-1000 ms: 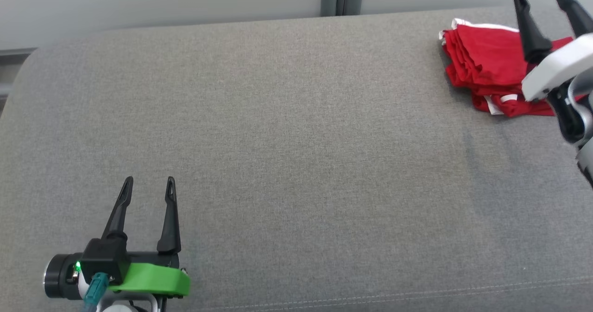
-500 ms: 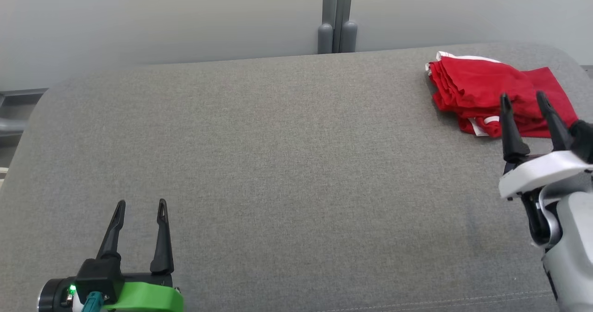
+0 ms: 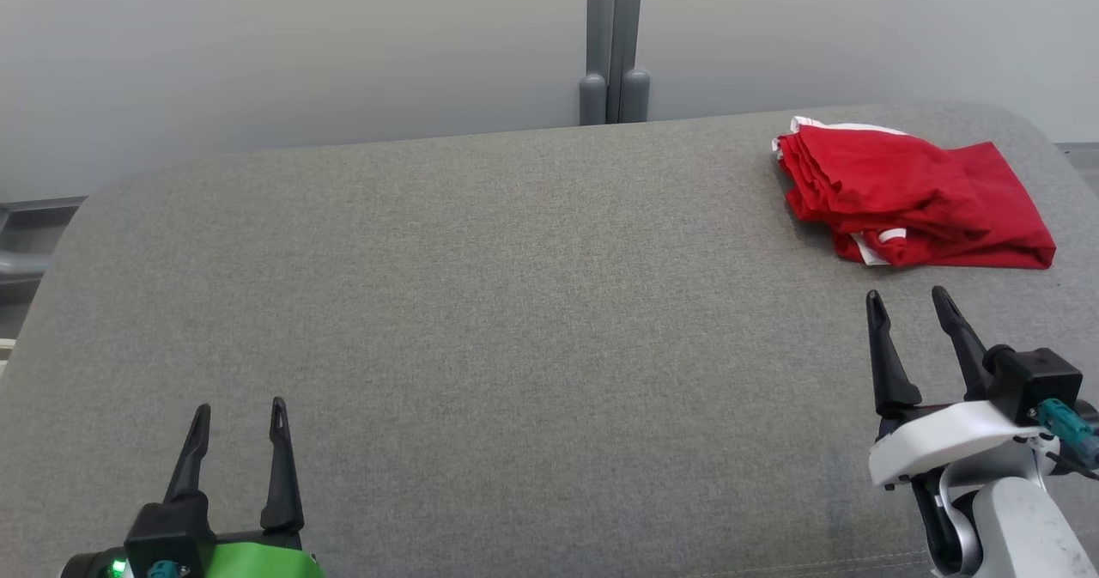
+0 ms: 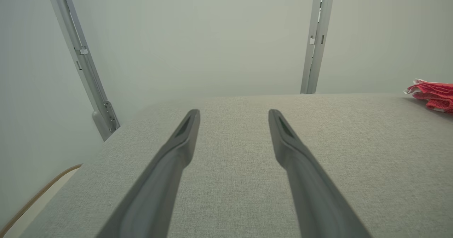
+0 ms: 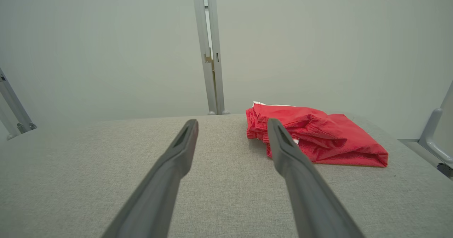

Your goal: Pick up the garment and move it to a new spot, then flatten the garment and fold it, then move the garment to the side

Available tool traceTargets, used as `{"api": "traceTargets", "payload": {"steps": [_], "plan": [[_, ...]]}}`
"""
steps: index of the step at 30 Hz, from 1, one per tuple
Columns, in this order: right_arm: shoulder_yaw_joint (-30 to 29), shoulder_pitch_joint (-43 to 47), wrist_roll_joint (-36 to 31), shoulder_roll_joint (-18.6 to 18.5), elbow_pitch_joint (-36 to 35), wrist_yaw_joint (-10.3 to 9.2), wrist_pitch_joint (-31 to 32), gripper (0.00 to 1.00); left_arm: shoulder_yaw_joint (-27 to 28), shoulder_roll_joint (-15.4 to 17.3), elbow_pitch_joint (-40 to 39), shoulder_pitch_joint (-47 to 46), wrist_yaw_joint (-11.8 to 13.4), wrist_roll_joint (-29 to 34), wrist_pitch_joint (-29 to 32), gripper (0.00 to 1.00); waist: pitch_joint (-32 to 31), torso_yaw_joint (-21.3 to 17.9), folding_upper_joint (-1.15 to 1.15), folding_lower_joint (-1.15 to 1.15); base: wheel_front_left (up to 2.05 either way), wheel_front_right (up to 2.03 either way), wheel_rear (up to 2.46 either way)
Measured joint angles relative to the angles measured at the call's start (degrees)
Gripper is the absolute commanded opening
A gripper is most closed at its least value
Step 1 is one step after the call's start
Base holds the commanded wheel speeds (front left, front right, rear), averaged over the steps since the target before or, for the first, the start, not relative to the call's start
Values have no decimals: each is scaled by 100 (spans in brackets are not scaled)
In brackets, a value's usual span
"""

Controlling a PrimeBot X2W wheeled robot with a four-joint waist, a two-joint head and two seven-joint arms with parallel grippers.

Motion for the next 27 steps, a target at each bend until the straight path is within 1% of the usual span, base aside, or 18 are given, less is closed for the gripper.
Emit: {"api": "traceTargets", "payload": {"steps": [2,9,17,27], "plan": [[14,138,-47,110,-80,1,13,100,55,5,-4,18,36,-10,0,100,-28,-12,0,0,0,0,0],[142,464,-152,304,-198,0,-7,100,118,13,16,129,44,-52,0,100,-127,-51,0,0,0,0,0],[343,696,-422,405,-167,1,121,100,58,89,165,279,44,-51,65,100,-224,-132,0,0,0,0,0],[270,726,-472,453,-182,0,171,100,99,155,201,347,111,-120,91,100,-237,-168,0,0,0,0,0]]}}
